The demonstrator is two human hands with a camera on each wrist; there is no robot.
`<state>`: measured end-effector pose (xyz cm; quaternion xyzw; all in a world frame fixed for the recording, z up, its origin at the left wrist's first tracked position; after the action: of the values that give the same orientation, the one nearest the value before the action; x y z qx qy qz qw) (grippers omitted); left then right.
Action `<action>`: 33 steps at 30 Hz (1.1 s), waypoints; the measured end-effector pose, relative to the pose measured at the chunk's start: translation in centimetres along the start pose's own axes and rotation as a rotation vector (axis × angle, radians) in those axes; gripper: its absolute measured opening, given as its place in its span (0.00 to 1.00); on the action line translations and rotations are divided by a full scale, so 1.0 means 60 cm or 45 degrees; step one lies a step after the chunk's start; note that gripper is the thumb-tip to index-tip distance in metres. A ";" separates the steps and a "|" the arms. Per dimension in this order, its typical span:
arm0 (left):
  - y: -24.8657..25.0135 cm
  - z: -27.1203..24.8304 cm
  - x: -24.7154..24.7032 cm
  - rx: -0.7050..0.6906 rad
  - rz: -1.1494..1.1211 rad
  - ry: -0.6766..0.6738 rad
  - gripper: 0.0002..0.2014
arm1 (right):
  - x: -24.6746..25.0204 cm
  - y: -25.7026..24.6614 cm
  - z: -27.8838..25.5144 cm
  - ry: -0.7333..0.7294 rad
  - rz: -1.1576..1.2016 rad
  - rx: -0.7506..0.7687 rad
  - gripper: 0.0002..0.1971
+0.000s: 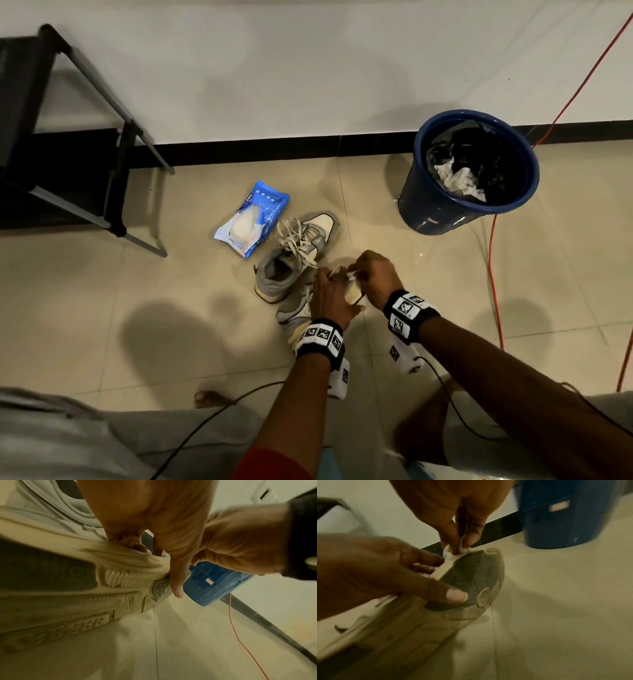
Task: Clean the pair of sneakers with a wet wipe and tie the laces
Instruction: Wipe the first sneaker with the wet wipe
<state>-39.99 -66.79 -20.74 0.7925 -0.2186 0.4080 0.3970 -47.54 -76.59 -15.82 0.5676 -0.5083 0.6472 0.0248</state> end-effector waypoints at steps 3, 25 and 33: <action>-0.004 0.004 -0.009 0.023 -0.035 -0.081 0.50 | 0.025 0.016 0.024 0.018 -0.040 -0.091 0.12; -0.010 0.007 -0.009 -0.022 -0.128 -0.089 0.41 | 0.075 0.096 0.044 0.061 -0.067 -0.193 0.13; -0.022 0.024 -0.010 0.009 -0.224 -0.168 0.43 | 0.037 0.059 0.015 -0.015 0.081 0.137 0.13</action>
<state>-38.75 -67.15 -22.31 0.8352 -0.1724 0.3192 0.4134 -49.84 -80.11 -16.50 0.5554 -0.4907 0.6707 -0.0296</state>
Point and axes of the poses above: each hand's wrist, its own z-axis towards the middle knuckle, its own x-axis out of the back of the hand, y = z × x, the point moved 5 cm from there along z, towards the middle knuckle, and after that the axes turned 10 degrees about z, right-handed, at the moved point
